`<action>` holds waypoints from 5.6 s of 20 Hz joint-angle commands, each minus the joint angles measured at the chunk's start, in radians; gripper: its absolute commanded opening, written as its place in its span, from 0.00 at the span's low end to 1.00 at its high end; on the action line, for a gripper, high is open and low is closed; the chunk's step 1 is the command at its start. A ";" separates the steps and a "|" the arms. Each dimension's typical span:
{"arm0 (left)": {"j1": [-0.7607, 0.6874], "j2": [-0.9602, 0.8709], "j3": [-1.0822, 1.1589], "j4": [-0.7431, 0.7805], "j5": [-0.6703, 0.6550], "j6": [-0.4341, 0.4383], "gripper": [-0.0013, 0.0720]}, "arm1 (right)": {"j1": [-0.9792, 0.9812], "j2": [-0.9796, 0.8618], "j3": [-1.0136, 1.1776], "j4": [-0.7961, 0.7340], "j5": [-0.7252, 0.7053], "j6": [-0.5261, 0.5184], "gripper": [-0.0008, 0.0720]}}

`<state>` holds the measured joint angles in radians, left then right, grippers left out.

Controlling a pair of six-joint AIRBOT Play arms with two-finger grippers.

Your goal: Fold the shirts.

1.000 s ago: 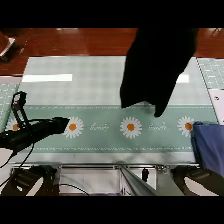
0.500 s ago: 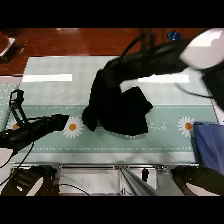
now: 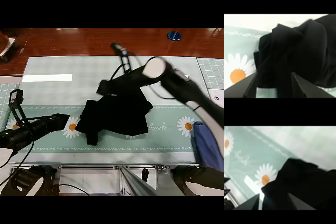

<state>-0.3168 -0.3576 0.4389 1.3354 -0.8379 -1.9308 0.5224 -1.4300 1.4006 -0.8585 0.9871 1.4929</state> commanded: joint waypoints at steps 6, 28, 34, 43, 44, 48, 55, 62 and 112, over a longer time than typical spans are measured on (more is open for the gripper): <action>0.231 -0.020 0.018 0.039 -0.236 -0.008 0.71 | -0.701 0.439 -0.149 -0.503 0.275 0.025 0.57; 0.237 -0.747 -0.085 -0.895 0.145 0.729 0.08 | -0.553 0.388 -0.927 0.021 -0.091 -0.011 0.57; 0.235 -0.757 -0.075 -0.894 0.127 0.750 0.05 | -0.405 0.166 -0.826 0.076 -0.045 -0.042 0.57; 0.312 -0.697 0.126 -0.895 0.043 0.769 0.05 | -0.370 0.144 -0.461 0.044 0.109 -0.151 0.04; 0.338 -0.666 0.202 -0.895 0.040 0.768 0.05 | -0.389 0.163 -0.357 0.016 0.122 -0.137 0.04; 0.430 -0.566 0.558 -0.895 0.043 0.768 0.05 | -0.442 0.233 0.119 -0.128 0.142 -0.066 0.04; 0.534 -0.412 1.004 -0.841 0.043 0.767 0.05 | -0.444 0.432 0.545 -0.299 0.182 -0.065 0.04; 0.717 -0.149 1.080 -0.416 0.010 0.688 0.05 | -0.444 0.716 0.549 -0.617 0.230 0.011 0.04; 0.618 -0.677 0.038 -0.661 -0.223 0.643 0.71 | -1.095 0.402 -0.700 -0.166 0.040 -0.114 0.57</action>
<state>0.3115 -1.0801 0.6804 0.8921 -1.1313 -1.3499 -0.5583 -1.1164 0.8776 -1.0657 1.0813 1.3911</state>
